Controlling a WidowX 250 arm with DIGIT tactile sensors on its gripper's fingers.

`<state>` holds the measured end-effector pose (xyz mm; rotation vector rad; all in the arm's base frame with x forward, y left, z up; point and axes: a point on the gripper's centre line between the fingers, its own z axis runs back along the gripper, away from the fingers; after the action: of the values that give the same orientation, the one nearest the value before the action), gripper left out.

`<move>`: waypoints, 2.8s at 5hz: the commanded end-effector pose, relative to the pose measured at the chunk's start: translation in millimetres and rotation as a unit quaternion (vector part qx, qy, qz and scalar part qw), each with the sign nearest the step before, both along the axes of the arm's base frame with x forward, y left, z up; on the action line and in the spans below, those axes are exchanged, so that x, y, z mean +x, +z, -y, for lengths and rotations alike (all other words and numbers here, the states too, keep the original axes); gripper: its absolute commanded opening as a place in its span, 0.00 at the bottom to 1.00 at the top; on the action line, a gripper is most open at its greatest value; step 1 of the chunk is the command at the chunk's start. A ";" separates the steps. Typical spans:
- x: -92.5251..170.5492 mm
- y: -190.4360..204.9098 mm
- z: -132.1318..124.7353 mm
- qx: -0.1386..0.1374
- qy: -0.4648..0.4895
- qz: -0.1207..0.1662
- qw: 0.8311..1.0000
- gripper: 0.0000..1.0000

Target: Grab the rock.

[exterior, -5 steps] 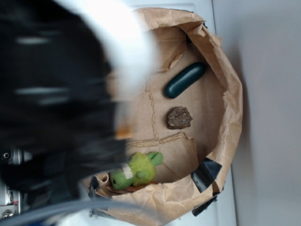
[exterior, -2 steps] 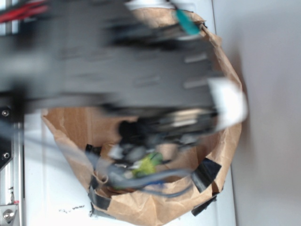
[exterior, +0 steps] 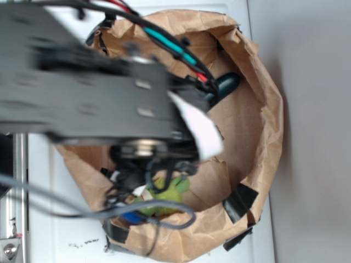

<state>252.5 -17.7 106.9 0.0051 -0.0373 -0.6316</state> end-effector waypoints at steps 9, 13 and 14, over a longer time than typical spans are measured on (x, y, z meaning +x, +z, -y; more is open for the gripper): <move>30.5 27.7 -14.4 -0.063 0.006 0.057 0.996 1.00; 82.1 -24.2 -9.2 -0.006 -0.010 0.052 0.999 1.00; 95.7 -31.7 -7.3 -0.002 -0.009 0.055 0.998 1.00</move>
<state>335.0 1.3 53.1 0.0123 -0.0732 -0.6241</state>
